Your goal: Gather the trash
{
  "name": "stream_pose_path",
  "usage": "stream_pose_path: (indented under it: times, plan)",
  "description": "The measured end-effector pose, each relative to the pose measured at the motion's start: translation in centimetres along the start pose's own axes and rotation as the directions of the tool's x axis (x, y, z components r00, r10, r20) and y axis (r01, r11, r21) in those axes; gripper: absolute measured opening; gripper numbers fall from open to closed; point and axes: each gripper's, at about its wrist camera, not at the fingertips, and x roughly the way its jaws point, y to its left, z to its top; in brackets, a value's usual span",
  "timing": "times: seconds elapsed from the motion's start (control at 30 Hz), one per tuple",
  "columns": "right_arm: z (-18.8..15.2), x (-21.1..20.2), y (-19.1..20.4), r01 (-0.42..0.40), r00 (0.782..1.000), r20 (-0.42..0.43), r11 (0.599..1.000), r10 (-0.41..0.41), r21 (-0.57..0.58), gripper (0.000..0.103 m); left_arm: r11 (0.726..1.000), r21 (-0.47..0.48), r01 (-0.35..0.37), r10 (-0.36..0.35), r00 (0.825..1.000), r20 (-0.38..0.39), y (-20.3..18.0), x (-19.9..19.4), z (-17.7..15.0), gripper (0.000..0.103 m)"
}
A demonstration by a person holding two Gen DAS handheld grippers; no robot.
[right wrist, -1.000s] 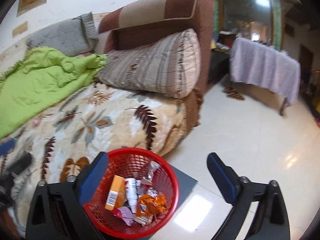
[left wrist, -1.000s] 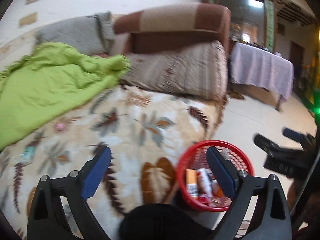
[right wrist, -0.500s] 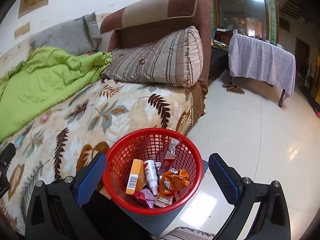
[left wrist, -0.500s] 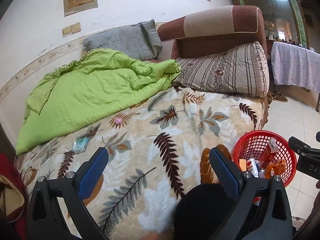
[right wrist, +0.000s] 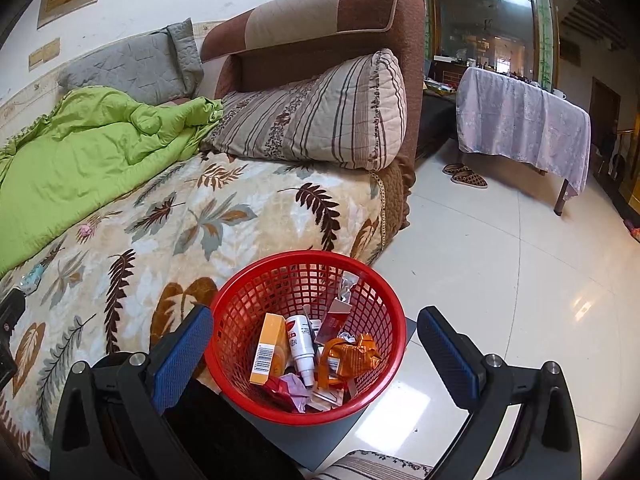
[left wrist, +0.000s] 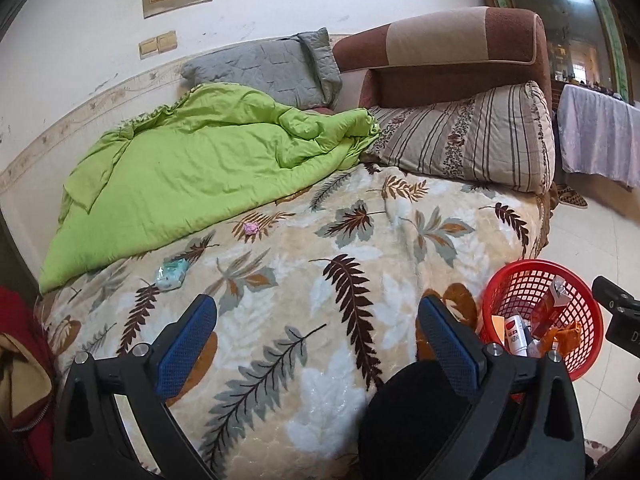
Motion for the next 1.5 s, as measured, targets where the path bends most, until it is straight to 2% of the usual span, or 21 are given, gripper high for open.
stream_pose_path:
  times: [0.23, 0.93, 1.5]
  plan:
    - [-0.2, 0.3, -0.2, 0.003, 1.0, -0.011, 1.0, -0.003, 0.003, 0.103, 1.0, -0.02, 0.021, -0.021, 1.0, -0.011, 0.3, 0.2, -0.1, 0.1]
    - [0.1, 0.7, 0.7, -0.012, 1.0, -0.007, 1.0, 0.012, -0.011, 0.103, 1.0, -0.02, 0.021, -0.021, 1.0, -0.013, 0.4, 0.4, -0.2, 0.1]
    - [-0.1, -0.4, 2.5, -0.051, 0.998, 0.019, 0.996, 0.053, -0.075, 0.103, 0.999, -0.029, 0.015, -0.015, 1.0, -0.016, 0.7, 0.9, -1.0, 0.1]
